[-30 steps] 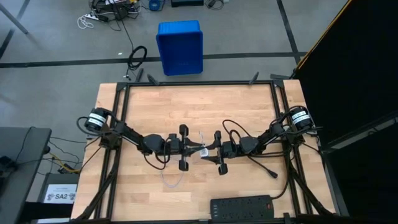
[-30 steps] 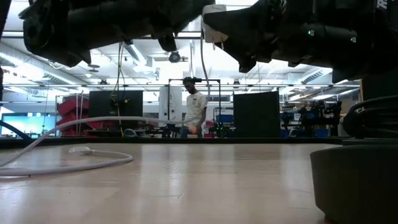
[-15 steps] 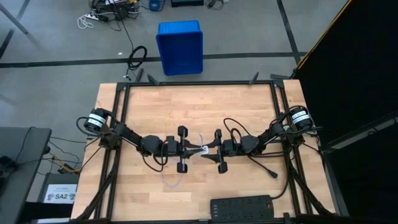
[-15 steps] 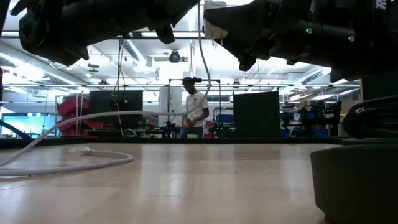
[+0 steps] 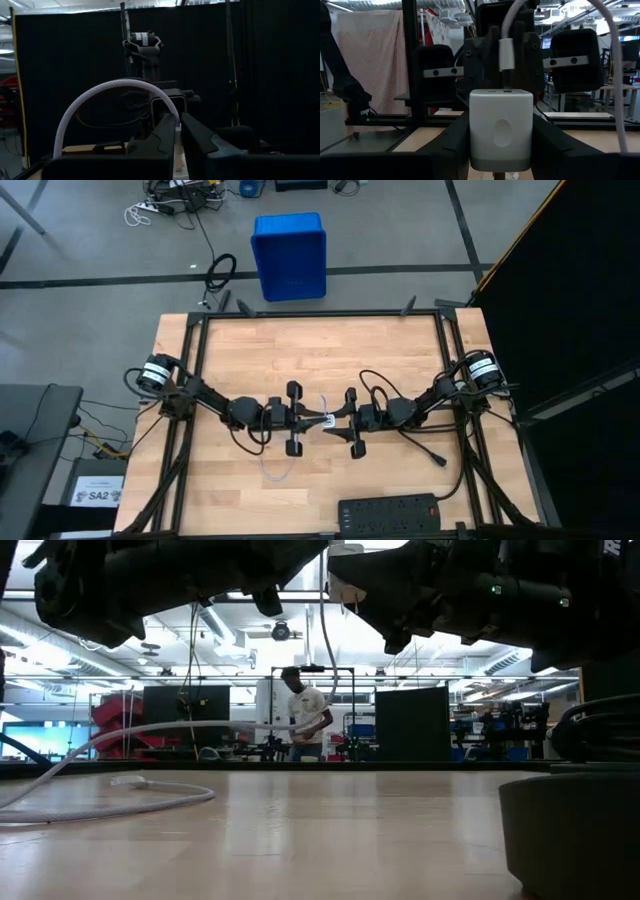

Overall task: Insert USB
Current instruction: Insert the white USB cable into the white charger adapter

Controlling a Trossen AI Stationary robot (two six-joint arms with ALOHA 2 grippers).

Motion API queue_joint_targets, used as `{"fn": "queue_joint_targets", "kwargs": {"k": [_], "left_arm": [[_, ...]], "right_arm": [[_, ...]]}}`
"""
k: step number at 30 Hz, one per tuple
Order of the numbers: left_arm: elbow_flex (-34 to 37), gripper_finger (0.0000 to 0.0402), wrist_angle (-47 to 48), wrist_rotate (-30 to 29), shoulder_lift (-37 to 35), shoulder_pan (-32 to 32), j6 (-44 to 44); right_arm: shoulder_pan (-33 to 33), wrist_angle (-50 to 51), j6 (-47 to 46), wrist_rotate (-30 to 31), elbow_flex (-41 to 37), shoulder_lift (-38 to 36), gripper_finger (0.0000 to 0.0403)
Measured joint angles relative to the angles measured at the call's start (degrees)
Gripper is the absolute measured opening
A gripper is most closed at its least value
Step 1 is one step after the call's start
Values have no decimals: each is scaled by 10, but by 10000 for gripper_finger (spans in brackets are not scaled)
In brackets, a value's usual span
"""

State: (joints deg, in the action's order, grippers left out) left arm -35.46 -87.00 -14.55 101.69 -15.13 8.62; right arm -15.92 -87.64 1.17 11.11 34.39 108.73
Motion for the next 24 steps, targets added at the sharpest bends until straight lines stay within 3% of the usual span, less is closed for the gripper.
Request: {"fn": "queue_joint_targets", "kwargs": {"k": [24], "left_arm": [[-1,0,26,7,-1,9,-18]], "right_arm": [[6,5,-12,12,0,0,118]]}}
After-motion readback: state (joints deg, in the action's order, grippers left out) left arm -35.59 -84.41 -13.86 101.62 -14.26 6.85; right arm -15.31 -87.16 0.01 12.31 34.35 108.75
